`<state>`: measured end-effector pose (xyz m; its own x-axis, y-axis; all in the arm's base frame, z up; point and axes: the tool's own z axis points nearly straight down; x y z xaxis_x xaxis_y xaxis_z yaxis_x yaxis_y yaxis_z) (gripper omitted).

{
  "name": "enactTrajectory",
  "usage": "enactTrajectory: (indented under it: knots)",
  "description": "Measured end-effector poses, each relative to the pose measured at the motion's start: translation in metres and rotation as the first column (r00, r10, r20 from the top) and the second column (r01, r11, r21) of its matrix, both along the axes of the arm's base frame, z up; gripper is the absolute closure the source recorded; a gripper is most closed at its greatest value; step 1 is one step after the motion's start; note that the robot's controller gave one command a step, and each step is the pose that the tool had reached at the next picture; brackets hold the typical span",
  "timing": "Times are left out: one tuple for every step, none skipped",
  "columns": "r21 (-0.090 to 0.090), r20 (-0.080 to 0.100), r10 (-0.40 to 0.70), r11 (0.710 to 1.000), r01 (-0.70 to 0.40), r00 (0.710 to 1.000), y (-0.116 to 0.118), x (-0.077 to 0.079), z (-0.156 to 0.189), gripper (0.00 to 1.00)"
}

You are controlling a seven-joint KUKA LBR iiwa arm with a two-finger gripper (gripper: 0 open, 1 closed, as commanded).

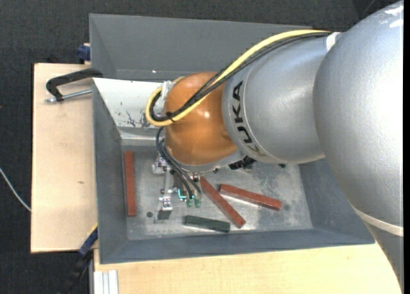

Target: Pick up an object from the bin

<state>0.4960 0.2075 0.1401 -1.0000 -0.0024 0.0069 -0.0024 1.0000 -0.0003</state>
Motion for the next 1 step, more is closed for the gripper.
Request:
enactTrajectory:
  knots:
    - [0.001,0.006,-0.002,1.000,0.002,1.000,-0.0010,0.0018,0.0035,0.00]
